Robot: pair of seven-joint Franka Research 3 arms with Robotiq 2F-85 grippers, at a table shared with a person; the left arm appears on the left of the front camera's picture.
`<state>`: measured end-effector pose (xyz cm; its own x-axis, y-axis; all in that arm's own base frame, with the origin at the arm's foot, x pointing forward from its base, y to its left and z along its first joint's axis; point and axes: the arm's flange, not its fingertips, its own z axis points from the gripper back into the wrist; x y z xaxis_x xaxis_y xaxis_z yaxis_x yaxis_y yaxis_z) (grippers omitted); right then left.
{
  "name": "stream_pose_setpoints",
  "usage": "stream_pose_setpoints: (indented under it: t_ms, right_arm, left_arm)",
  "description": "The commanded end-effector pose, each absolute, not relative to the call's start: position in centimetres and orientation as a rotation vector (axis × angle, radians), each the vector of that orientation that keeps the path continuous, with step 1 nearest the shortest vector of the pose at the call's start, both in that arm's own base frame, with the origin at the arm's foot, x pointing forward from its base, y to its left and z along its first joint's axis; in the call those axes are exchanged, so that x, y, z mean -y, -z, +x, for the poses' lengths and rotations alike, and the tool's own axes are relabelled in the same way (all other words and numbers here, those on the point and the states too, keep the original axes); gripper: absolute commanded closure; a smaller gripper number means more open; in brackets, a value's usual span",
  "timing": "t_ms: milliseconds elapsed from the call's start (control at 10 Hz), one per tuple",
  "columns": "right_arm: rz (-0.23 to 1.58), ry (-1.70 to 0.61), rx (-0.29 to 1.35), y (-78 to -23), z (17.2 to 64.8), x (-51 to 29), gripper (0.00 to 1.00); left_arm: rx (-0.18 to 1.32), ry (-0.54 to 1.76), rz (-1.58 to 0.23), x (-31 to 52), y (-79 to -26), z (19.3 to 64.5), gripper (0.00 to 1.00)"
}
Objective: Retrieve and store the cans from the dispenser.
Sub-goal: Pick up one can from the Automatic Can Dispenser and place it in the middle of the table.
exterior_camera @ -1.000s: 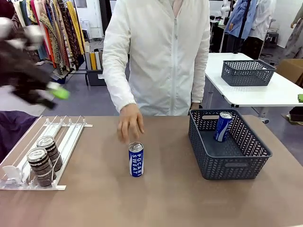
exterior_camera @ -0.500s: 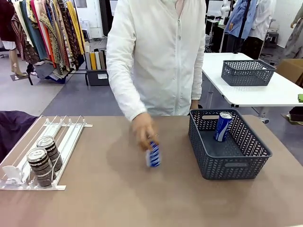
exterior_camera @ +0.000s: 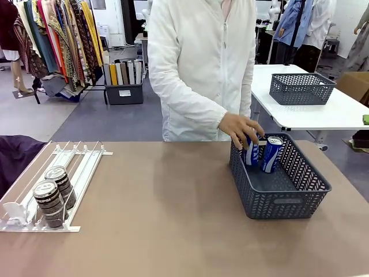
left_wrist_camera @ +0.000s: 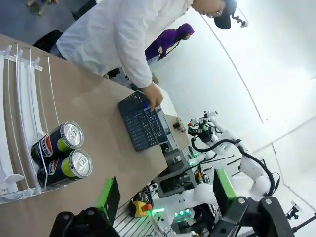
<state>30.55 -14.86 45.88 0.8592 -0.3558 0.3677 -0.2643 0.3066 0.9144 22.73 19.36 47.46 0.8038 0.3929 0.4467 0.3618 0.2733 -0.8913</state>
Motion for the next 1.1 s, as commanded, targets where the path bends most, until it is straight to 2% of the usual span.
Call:
stream_pose_setpoints:
  t_ms: [0,500,600,700,900,1000]
  right_arm:
    - [1.3,0.067,0.594,-46.4,30.9,14.7,0.0]
    - [1.3,0.067,0.594,-46.4,30.9,14.7,0.0]
    - [1.3,0.067,0.594,-46.4,30.9,14.7,0.0]
    - [1.3,0.067,0.594,-46.4,30.9,14.7,0.0]
    - [1.3,0.067,0.594,-46.4,30.9,14.7,0.0]
    - [1.3,0.067,0.594,-46.4,30.9,14.7,0.0]
  left_arm:
    - [0.696,-0.026,-1.341,-19.3,-48.0,22.8,0.0]
    - [0.681,-0.032,-1.324,-19.2,-47.7,22.6,0.0]
    - [0.682,-0.053,-1.205,-17.3,-49.3,23.4,0.0]
    - [0.581,0.023,-1.052,-14.1,-50.9,24.2,0.0]
    - [0.347,0.279,-0.618,-6.4,-52.5,26.1,0.0]
    - [0.294,0.287,-0.405,-3.1,-52.0,27.1,0.0]
